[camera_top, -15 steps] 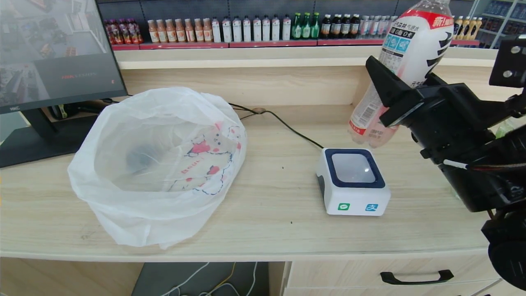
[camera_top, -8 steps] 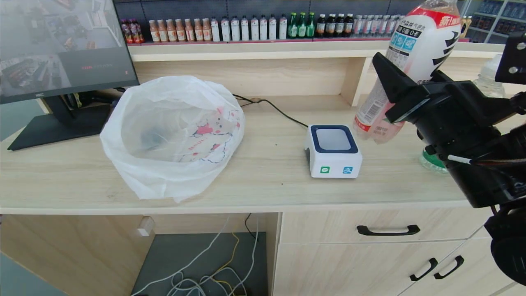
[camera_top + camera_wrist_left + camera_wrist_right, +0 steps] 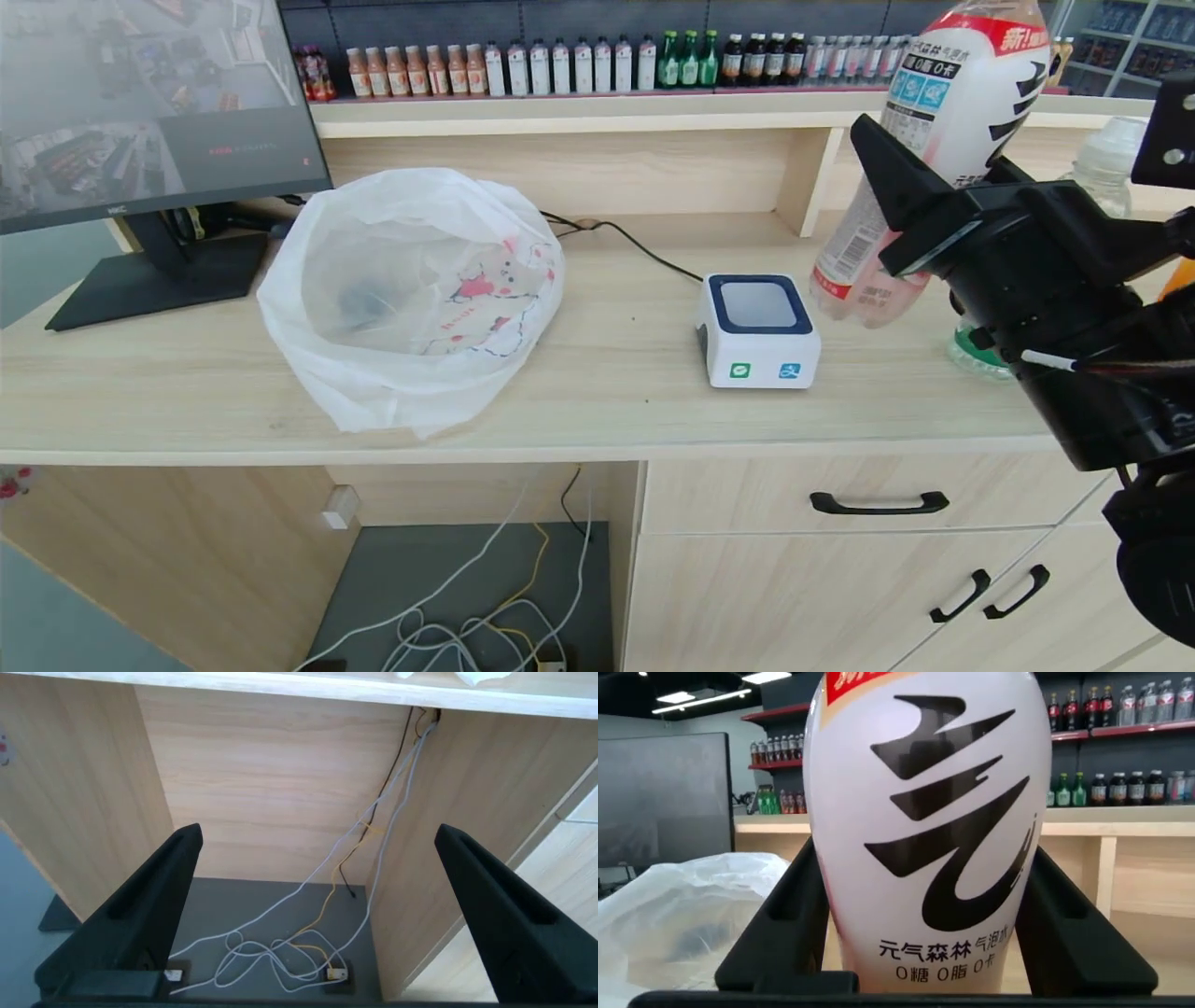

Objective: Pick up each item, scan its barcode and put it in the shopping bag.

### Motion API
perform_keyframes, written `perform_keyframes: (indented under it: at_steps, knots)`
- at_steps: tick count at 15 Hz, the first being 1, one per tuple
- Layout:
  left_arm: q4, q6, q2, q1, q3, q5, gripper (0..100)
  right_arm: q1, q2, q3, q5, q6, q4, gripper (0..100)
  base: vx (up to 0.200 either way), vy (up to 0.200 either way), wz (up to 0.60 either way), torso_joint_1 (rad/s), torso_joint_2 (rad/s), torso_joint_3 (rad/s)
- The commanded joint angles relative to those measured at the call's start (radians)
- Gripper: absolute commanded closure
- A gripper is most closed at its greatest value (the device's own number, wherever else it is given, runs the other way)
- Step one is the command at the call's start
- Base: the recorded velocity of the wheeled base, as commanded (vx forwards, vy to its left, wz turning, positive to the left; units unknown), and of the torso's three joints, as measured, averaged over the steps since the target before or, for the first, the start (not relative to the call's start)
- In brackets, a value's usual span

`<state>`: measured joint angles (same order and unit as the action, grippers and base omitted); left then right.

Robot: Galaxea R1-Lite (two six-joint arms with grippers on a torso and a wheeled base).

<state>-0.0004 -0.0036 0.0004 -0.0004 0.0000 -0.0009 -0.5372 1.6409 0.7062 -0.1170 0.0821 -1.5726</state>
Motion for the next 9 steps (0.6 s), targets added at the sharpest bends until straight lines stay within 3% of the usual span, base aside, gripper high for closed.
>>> perform_keyframes:
  at_steps: [1, 9]
  knots:
    - [0.000, -0.001, 0.000, -0.001, 0.000, -0.001, 0, -0.001, 0.004, -0.002, 0.000, 0.001, 0.002, 100, 0.000, 0.200, 0.00, 0.002, 0.01, 0.002]
    - [0.000, -0.001, 0.000, 0.000, 0.000, 0.001, 0, -0.001, -0.003, -0.011, 0.000, 0.001, 0.002, 100, 0.000, 0.200, 0.00, 0.005, 0.00, 0.005]
